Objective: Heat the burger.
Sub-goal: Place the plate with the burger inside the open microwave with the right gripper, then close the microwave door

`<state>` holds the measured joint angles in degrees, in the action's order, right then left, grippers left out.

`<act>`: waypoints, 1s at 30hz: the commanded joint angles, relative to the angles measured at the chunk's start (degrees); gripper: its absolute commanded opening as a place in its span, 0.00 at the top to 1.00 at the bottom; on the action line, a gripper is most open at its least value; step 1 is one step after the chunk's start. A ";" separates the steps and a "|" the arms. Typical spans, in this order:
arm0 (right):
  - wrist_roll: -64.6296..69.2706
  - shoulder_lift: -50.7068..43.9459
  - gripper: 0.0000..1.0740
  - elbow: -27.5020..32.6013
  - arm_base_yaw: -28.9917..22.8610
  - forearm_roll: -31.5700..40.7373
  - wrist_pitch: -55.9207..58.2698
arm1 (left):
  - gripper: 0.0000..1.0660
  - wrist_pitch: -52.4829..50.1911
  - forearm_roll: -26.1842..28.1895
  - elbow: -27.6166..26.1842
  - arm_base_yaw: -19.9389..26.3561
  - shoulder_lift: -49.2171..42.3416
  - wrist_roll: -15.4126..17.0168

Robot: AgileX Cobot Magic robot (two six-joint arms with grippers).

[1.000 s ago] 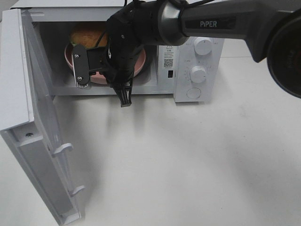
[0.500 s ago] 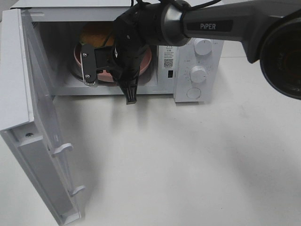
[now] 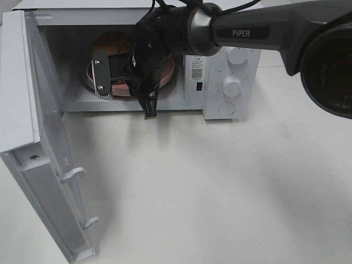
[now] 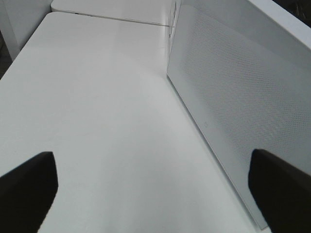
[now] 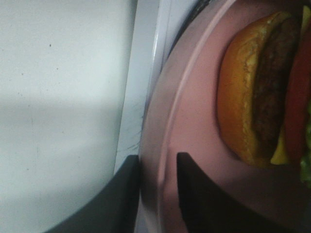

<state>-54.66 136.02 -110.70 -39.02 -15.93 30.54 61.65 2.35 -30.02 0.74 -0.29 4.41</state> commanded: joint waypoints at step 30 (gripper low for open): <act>4.87 -10.31 0.29 15.81 -0.52 0.00 -13.92 | 0.06 -0.52 0.34 0.11 0.11 -0.92 0.06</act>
<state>-50.13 126.57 -95.17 -39.30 -15.87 17.76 61.65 2.35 -30.02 0.74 -0.29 4.41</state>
